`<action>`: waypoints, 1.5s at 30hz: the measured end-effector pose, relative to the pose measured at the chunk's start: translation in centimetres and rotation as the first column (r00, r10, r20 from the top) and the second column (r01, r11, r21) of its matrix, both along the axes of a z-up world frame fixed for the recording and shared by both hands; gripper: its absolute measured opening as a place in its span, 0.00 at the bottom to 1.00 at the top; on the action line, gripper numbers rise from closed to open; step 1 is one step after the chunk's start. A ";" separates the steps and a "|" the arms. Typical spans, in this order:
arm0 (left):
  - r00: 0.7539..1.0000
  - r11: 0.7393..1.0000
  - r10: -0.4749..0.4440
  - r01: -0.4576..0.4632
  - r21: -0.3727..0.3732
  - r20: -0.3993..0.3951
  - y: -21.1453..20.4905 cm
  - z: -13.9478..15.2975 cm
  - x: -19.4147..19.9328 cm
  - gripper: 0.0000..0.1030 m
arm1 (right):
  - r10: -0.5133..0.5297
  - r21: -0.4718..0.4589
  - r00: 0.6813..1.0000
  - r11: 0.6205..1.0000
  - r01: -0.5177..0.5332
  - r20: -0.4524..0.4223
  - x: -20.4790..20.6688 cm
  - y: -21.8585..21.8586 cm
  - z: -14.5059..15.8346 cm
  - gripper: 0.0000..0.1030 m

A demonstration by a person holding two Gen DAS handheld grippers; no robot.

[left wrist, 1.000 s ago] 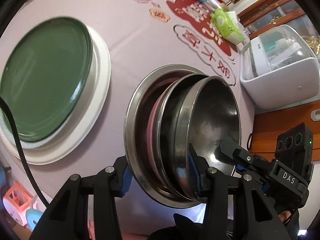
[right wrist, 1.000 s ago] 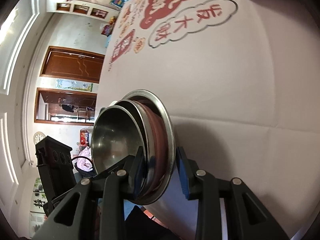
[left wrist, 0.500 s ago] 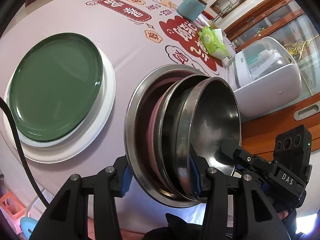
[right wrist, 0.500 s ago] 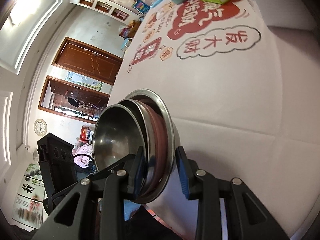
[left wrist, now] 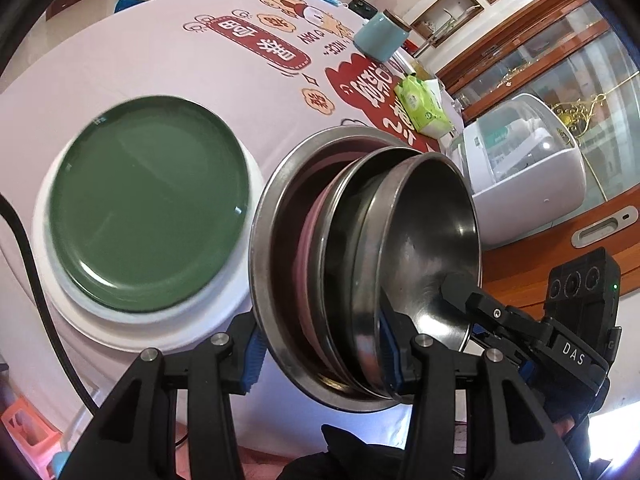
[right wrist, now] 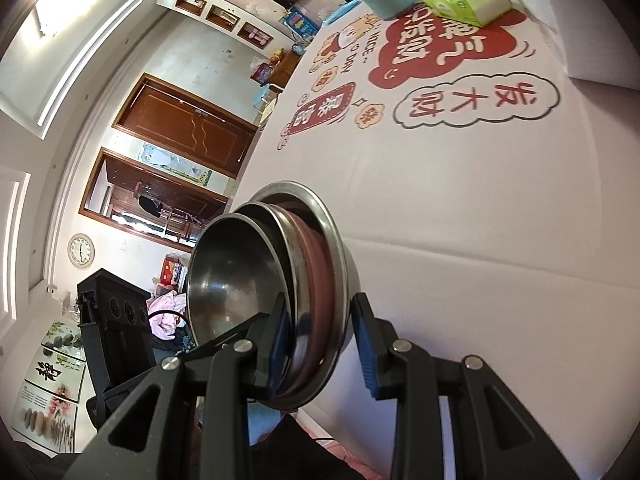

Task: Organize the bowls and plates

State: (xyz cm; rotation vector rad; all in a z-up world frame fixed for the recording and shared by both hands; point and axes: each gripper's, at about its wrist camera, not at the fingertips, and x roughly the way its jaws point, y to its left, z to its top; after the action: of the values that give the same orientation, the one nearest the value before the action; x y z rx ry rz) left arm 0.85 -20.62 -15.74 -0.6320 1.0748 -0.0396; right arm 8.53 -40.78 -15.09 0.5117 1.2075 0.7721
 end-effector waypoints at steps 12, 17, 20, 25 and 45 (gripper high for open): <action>0.999 0.999 0.036 -0.036 0.006 -0.011 7.3 0.6 -0.2 0.44 | 0.035 0.022 0.999 0.999 -0.035 -0.005 0.0 6.6 0.1 0.30; 0.999 0.999 0.041 -0.041 0.006 -0.030 9.7 0.3 -0.1 0.44 | 0.042 0.020 0.999 0.999 -0.042 -0.018 0.2 8.8 -0.1 0.30; 0.998 0.999 0.043 -0.043 0.002 -0.043 10.9 0.0 0.1 0.44 | 0.044 0.014 0.999 0.999 -0.044 -0.027 0.5 10.0 -0.4 0.30; 0.997 0.999 0.039 -0.038 0.008 -0.066 12.3 -0.3 0.5 0.44 | 0.042 0.014 0.998 0.999 -0.042 -0.046 0.8 11.5 -0.9 0.30; 0.969 0.989 -0.125 0.137 0.045 -0.215 16.8 -3.3 4.3 0.44 | -0.131 -0.012 0.984 0.991 0.131 -0.121 -0.8 15.0 -3.7 0.30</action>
State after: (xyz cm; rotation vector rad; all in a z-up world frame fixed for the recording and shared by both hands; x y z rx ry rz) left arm 5.14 -3.80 -19.04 -0.5185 1.3185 -0.0561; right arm 7.73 -25.77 -18.75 0.6359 1.2738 0.6338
